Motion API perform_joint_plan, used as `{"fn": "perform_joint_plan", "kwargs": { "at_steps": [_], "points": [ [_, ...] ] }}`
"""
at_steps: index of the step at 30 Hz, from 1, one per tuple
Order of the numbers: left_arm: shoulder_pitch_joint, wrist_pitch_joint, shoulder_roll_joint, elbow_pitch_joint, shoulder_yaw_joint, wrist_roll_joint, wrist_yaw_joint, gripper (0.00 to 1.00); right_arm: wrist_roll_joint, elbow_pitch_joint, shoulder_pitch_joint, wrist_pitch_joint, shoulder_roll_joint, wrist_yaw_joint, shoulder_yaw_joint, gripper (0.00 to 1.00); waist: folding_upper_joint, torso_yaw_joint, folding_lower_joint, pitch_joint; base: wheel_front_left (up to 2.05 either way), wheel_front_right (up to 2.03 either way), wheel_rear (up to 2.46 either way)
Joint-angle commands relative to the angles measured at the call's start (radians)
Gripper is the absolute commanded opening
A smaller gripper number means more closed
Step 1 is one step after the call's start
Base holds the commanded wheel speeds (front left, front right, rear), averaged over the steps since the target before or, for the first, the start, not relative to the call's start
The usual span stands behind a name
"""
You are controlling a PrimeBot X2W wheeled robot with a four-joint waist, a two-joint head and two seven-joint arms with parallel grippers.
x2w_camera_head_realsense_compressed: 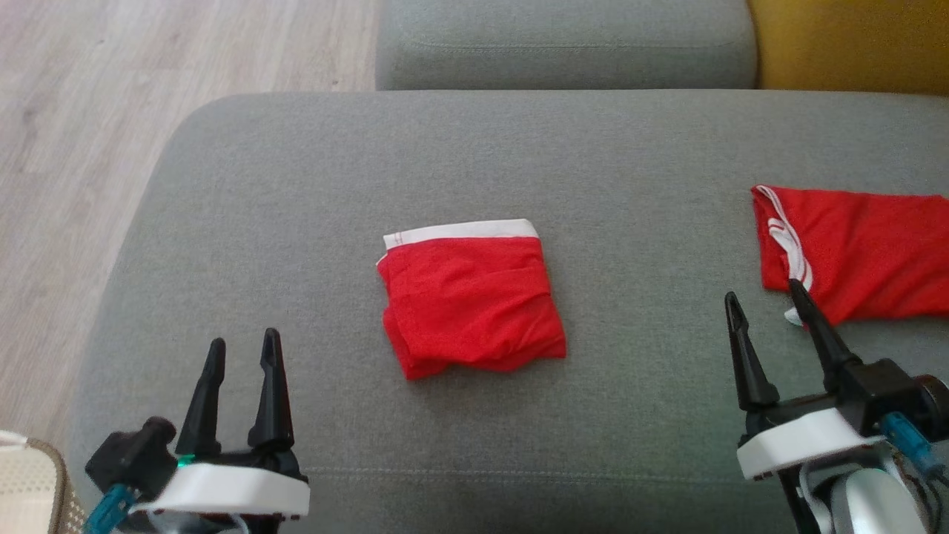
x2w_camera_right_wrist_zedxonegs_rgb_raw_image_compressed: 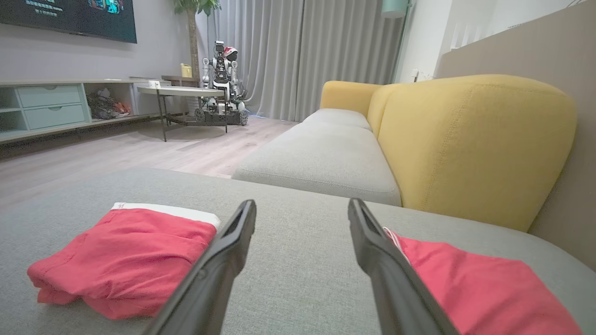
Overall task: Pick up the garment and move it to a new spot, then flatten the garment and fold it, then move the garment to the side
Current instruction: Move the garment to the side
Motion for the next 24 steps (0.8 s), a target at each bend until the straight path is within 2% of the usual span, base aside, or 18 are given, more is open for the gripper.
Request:
{"fn": "perform_joint_plan", "kwargs": {
  "at_steps": [1, 8, 15, 24],
  "points": [
    [-0.037, -0.006, 0.004, -0.034, 0.028, -0.012, 0.005, 1.00, 0.015, -0.024, -0.018, -0.009, -0.001, 0.000, 0.024, 1.00, -0.0001, 0.009, 0.0000, 0.005, 0.00, 0.00, 0.00],
    [-0.059, -0.006, 0.004, -0.030, 0.022, -0.020, -0.002, 1.00, 0.106, 0.068, -0.110, -0.009, -0.001, 0.000, 0.101, 1.00, -0.0001, 0.046, 0.0000, 0.055, 0.00, 0.00, 0.00],
    [-0.107, -0.006, 0.004, -0.020, 0.003, -0.027, -0.011, 1.00, 0.189, 0.255, -0.275, -0.002, -0.001, 0.000, 0.154, 1.00, -0.0001, 0.111, 0.0000, 0.139, 0.00, 0.00, 0.00],
    [-0.153, -0.006, 0.004, 0.003, -0.026, -0.044, -0.021, 1.00, 0.277, 0.514, -0.439, 0.046, -0.001, 0.000, 0.157, 1.00, -0.0001, 0.206, 0.0000, 0.208, 0.00, 0.00, 0.00]
  ]
}}
